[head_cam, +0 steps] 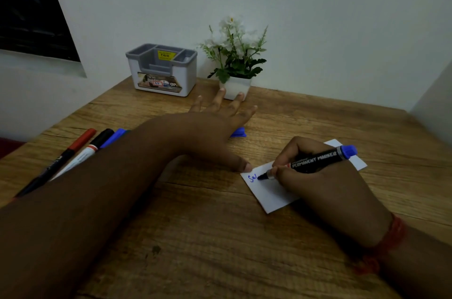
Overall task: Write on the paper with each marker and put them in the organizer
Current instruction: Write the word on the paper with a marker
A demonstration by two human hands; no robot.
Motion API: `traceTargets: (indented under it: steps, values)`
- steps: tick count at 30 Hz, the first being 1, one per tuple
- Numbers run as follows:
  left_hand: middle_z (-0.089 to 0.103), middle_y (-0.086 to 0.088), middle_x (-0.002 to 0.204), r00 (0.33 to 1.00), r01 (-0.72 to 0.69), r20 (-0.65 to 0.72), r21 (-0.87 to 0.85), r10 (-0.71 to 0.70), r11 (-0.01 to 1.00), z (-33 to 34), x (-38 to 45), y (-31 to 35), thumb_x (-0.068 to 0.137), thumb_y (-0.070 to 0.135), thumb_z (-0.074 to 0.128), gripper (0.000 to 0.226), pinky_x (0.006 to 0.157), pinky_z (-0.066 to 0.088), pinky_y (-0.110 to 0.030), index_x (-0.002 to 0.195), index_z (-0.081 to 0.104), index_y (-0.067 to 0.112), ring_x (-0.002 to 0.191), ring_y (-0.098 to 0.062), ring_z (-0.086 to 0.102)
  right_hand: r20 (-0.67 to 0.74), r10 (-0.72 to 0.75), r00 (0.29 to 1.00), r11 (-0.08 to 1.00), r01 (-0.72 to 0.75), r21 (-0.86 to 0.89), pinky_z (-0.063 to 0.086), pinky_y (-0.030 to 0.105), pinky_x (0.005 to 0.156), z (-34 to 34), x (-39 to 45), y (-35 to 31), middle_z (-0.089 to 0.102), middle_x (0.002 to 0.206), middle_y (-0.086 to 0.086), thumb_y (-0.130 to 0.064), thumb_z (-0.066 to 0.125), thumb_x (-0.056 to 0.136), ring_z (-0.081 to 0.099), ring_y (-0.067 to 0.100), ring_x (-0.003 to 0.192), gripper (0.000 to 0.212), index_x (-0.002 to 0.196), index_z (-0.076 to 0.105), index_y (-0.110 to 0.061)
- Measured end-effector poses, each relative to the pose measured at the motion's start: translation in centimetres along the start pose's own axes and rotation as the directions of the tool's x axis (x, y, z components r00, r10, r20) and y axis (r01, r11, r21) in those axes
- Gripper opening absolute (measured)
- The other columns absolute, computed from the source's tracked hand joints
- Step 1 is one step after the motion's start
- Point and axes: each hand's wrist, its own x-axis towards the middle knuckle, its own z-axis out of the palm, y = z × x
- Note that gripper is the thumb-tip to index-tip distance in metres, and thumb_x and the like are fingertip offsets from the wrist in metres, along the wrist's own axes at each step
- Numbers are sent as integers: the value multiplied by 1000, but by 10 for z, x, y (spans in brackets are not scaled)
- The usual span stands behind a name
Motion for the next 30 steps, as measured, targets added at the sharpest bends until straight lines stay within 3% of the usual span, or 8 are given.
traceTargets:
  steps: [10, 16, 20, 26, 30]
  values:
    - [-40, 5, 154, 1000, 8, 11, 4, -8, 1000, -2, -1, 3, 71, 84, 53, 118, 114, -12, -66, 149, -25, 41, 139, -27, -40, -24, 31, 999, 999, -32, -17, 52, 22, 63, -1, -1, 0, 73, 82, -12, -21, 75, 79, 66, 0, 76, 6, 75, 71, -22]
    - [-41, 6, 153, 1000, 2, 14, -3, -2, 1000, -2, -1, 1, 70, 85, 52, 118, 113, -13, -66, 148, -26, 42, 138, -26, -42, -10, 28, 1000, 1000, -28, 2, 49, 13, 58, -1, -3, -1, 73, 83, -11, -16, 73, 78, 65, 0, 78, 8, 71, 70, -19]
    - [-42, 7, 152, 1000, 0, 12, 3, 0, 1000, -1, -1, 1, 69, 86, 51, 119, 113, -13, -66, 148, -25, 42, 138, -26, -42, -47, 44, 998, 999, -43, 24, 51, 23, 62, -1, -3, -2, 73, 81, -10, -17, 73, 78, 66, 1, 75, 6, 73, 71, -19]
    - [-42, 6, 153, 1000, 6, 10, 20, -6, 1000, -2, -2, 3, 70, 85, 51, 118, 114, -13, -65, 149, -25, 41, 138, -27, -42, -42, 63, 997, 998, -63, 7, 52, 26, 64, -1, -1, -1, 73, 80, -9, -17, 73, 80, 66, 1, 75, 6, 75, 71, -19]
    - [-41, 6, 153, 1000, 7, 10, 24, -8, 1000, -3, -3, 2, 70, 85, 51, 118, 114, -13, -64, 148, -25, 42, 138, -27, -41, -40, 47, 998, 999, -47, 4, 49, 13, 56, -1, -1, 1, 72, 81, -10, -16, 73, 80, 65, -2, 74, 8, 74, 69, -20]
